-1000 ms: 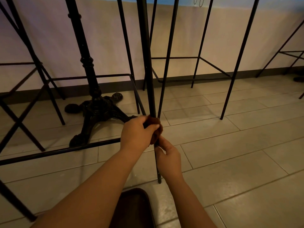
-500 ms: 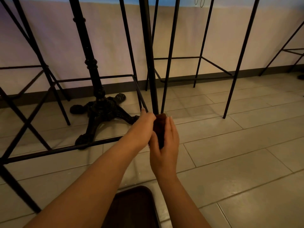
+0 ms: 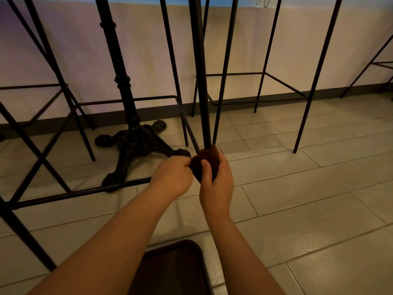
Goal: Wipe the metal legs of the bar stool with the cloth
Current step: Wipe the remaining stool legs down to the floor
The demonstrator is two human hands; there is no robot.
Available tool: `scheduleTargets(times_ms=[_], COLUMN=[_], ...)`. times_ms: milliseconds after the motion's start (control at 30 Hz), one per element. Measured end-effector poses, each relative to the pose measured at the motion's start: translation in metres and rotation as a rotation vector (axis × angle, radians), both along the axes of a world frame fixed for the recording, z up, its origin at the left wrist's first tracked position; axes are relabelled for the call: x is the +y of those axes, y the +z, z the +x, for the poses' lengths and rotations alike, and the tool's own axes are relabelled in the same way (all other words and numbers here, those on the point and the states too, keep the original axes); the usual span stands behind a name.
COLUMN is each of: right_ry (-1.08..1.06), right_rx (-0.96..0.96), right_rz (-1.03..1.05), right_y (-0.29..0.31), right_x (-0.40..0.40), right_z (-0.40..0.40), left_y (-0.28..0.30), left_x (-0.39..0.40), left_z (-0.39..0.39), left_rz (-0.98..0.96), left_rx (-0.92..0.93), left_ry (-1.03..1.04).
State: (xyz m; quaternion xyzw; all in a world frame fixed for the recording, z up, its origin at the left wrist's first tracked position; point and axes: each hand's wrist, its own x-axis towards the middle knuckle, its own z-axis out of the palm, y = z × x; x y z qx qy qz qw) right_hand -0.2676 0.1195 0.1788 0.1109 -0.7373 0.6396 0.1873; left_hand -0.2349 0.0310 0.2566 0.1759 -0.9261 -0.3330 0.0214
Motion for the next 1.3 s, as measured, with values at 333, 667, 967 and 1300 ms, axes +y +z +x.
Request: scheduleTargets(times_ms=[333,667,967,1300], right_ry=[0.125,0.151,0.210,0.268], right_rx=[-0.229,-0.040,-0.376,-0.190], right_rz=[-0.138,0.008,-0.249,-0.131], right_y=[-0.014,-0.018,-0.033,-0.046], right_x=[0.014,0.005,0.012,0.018], right_z=[-0.014,-0.015,-0.019,0.001], left_y=[-0.007,-0.006,-0.013,-0.018], left_x=[0.020,0.018,0.014,0.015], left_z=[0.002,-0.001,-0.006,-0.006], left_rz=[-0.266,-0.065,-0.123,-0.182], left_rx=[0.066,0.029,0.064,0.077], left_ry=[-0.038,0.023,0.023,0.017])
